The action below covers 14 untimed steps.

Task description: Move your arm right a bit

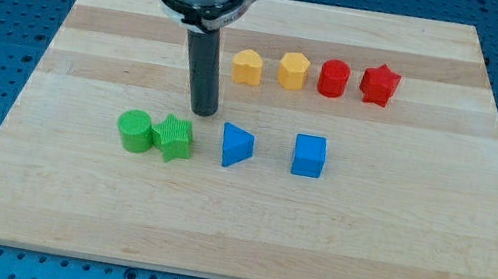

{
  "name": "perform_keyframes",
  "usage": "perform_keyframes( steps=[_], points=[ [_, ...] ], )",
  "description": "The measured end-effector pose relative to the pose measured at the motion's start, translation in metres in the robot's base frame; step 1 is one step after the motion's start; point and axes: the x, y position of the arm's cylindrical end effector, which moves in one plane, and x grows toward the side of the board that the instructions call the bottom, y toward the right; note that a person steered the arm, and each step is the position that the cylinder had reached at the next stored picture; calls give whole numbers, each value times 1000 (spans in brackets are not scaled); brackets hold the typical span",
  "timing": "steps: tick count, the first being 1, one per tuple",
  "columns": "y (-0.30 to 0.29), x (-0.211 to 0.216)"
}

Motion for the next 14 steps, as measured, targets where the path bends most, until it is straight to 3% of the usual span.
perform_keyframes(
  steps=[10,12,14],
  points=[
    [1,-11],
    [53,-13],
    [145,-17]
  ],
)
